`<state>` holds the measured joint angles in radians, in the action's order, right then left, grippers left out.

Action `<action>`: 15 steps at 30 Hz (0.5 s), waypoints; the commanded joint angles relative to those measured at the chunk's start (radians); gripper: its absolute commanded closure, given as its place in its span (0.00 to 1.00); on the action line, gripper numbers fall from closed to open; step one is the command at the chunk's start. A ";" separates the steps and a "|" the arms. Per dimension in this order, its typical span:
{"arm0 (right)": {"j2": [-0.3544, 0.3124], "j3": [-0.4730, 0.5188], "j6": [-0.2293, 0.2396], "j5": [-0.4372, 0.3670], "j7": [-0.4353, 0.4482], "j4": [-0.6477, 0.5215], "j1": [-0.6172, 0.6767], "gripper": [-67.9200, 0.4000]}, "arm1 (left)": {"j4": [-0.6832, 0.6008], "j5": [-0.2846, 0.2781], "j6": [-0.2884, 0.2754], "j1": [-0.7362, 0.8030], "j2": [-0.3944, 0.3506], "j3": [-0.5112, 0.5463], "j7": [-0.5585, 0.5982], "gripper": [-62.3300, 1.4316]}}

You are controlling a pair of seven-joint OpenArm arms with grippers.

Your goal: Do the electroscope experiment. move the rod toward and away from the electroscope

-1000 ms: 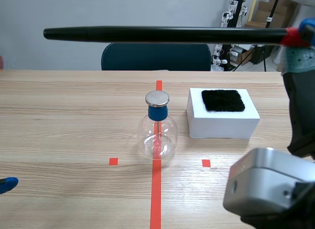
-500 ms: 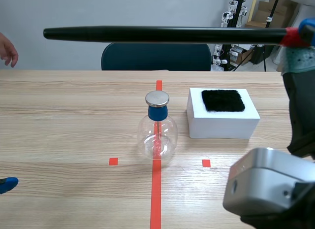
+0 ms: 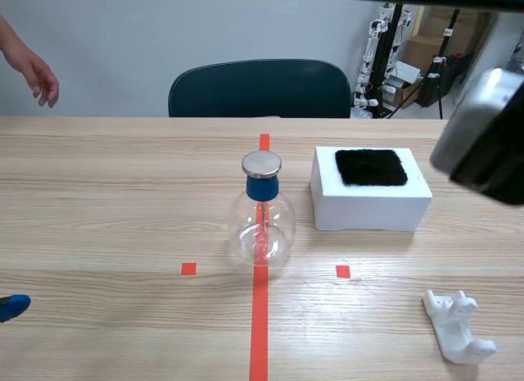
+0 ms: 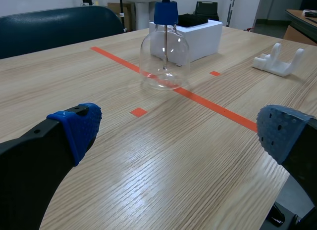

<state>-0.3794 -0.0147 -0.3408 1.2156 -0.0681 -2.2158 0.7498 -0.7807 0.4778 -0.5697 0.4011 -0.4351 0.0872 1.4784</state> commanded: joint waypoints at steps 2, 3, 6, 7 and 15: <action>-0.009 0.061 0.074 -0.052 0.007 0.008 -0.069 0.96 | -0.015 -0.013 -0.001 -0.002 -0.006 0.004 0.021 0.00; -0.009 0.080 0.107 -0.065 0.013 0.016 -0.091 0.96 | -0.015 -0.013 -0.001 -0.002 -0.006 0.004 0.021 0.00; -0.010 0.119 0.188 -0.092 0.048 0.052 -0.141 0.96 | -0.015 -0.013 -0.001 -0.002 -0.006 0.004 0.021 0.00; -0.010 0.128 0.212 -0.095 0.068 0.069 -0.155 0.96 | -0.015 -0.013 -0.001 -0.002 -0.006 0.004 0.021 0.00; -0.051 0.134 0.261 -0.060 0.182 0.218 -0.260 0.96 | -0.015 -0.013 -0.001 -0.002 -0.006 0.004 0.021 0.00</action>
<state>-0.4080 0.1223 -0.0647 1.1461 0.1207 -1.9793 0.5175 -0.7807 0.4778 -0.5697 0.4011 -0.4355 0.0872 1.4784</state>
